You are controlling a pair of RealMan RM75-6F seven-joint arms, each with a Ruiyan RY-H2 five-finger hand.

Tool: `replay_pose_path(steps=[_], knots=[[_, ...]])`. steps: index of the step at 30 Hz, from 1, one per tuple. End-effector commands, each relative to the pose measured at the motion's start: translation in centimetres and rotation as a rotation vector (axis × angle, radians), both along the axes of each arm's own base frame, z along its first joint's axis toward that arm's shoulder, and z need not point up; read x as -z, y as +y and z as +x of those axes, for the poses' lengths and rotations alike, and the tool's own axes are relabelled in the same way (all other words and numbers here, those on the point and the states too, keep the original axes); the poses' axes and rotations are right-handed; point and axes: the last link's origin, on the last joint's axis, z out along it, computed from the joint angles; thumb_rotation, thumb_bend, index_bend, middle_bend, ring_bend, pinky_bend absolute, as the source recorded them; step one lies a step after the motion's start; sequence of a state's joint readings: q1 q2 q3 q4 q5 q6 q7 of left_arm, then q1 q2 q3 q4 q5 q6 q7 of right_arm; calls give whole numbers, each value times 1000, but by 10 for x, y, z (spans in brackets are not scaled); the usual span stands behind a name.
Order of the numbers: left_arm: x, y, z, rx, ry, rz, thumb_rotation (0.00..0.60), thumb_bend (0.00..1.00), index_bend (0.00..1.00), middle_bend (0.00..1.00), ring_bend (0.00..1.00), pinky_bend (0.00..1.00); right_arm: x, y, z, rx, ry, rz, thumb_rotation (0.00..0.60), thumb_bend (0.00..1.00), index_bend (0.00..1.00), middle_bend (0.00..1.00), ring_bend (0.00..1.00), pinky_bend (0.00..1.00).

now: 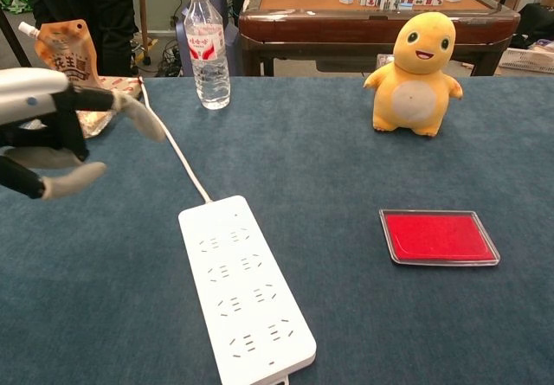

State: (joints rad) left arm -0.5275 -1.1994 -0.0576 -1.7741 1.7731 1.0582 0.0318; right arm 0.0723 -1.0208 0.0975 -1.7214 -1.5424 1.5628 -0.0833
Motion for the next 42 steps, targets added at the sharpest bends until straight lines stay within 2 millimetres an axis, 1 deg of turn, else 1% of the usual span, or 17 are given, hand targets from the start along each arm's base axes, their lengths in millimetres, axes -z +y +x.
replay_pose_path(steps=[1,8,11,17,21,28,37,42], knots=[[17,8,23,67,33,-35,600,536,236,1000,1000,1000,-2,0,0,4,1,-3,600,9,129,115,137,362],[38,22,45,107,89,-60,600,547,234,1000,1000,1000,-4,-3,-1,10,-6,-1,600,12,129,115,137,362],[48,27,50,135,124,-38,600,565,234,1000,1000,1000,-2,-4,-2,11,-6,8,600,12,129,115,137,362],[63,31,55,141,166,-33,600,574,235,1000,1000,1000,0,-6,-5,18,-7,15,600,13,129,115,137,362],[74,32,52,167,228,-11,600,583,241,1000,1000,1000,2,-7,-7,20,-12,21,600,13,129,115,137,362],[90,33,41,129,287,-42,600,587,246,1000,1000,1000,6,-8,-10,23,-16,33,600,14,128,115,137,362],[96,37,33,91,315,-52,600,586,246,1000,1000,1000,8,-8,-11,24,-17,42,600,14,128,116,137,362],[94,38,28,75,330,-46,600,587,247,1000,1000,1000,9,-8,-12,25,-16,46,600,14,129,115,137,362]])
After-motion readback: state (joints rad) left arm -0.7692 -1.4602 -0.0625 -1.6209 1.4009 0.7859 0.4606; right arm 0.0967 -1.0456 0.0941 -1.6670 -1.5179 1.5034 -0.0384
